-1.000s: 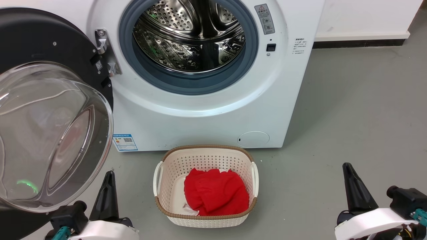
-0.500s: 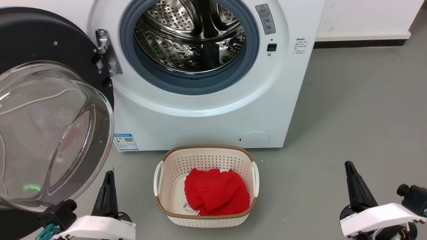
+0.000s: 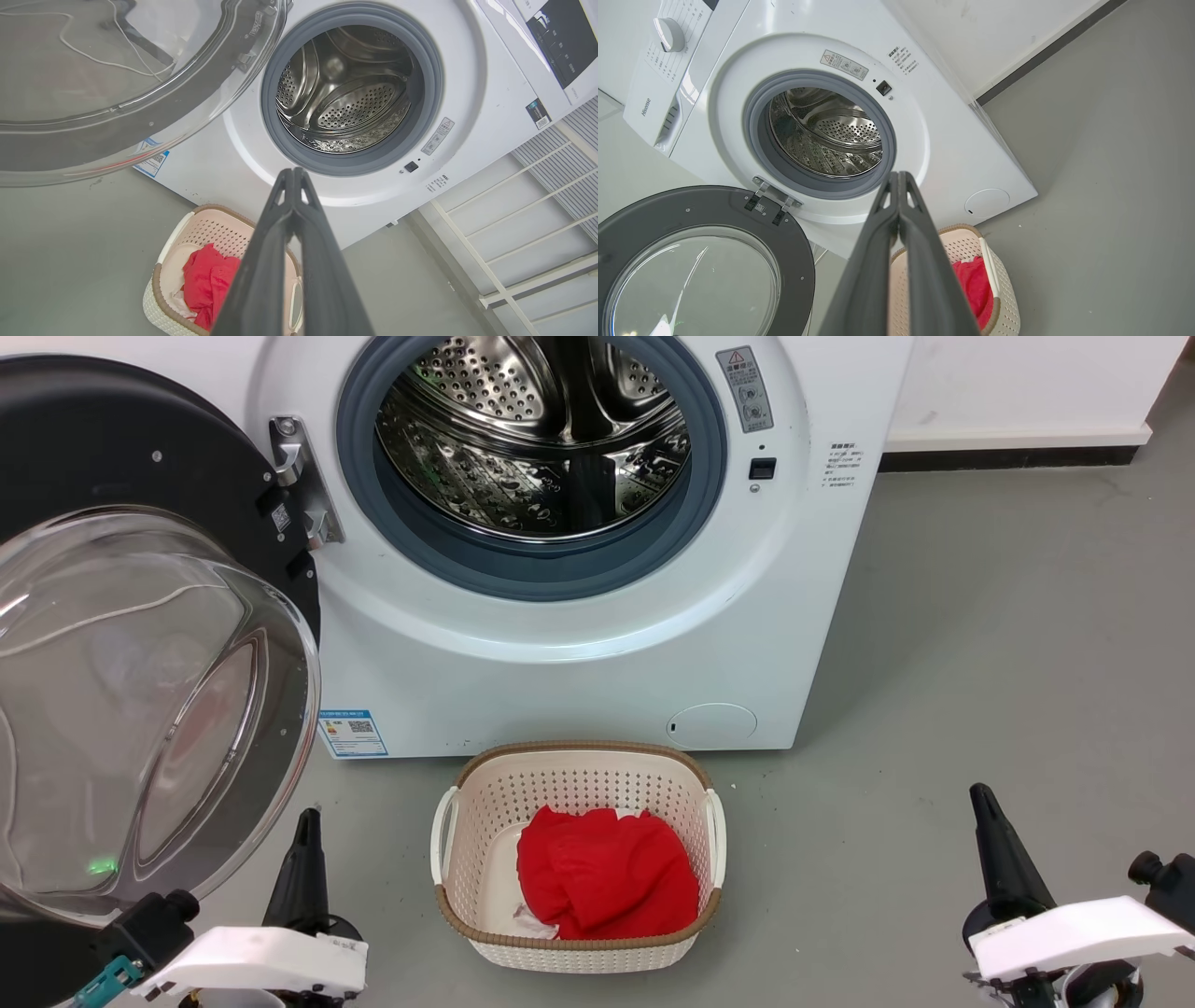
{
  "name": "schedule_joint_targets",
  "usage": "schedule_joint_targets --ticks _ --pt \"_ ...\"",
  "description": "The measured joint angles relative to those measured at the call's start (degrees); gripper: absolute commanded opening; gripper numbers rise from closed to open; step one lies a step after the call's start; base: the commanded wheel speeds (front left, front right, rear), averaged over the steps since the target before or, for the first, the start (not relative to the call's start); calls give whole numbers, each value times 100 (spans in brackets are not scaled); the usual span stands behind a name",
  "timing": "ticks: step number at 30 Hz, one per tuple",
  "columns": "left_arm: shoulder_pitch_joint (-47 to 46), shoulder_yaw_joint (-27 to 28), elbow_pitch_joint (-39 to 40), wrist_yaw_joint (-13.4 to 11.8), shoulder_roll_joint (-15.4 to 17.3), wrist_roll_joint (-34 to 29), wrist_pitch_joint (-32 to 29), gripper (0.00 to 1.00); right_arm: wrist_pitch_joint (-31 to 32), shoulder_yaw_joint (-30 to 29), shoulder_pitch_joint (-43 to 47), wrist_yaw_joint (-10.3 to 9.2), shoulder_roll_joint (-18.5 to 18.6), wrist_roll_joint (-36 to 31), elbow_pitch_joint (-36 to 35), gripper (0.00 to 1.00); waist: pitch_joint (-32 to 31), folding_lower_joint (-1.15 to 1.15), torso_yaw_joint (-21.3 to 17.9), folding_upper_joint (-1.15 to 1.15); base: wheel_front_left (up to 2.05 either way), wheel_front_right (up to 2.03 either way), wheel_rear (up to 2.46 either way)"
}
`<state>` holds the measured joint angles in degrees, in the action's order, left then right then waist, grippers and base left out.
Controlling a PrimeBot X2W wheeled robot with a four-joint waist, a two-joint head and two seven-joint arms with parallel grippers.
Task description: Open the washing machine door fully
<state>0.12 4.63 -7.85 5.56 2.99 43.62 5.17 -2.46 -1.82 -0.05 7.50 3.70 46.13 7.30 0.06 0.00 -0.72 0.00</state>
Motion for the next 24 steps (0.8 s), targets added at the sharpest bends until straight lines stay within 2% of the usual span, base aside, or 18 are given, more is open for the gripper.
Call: schedule_joint_targets --ticks 24 --pt "-227 85 -243 59 -3 1869 -453 0 285 -105 -225 0 21 1839 248 0 4 0 22 0 0 0 0"
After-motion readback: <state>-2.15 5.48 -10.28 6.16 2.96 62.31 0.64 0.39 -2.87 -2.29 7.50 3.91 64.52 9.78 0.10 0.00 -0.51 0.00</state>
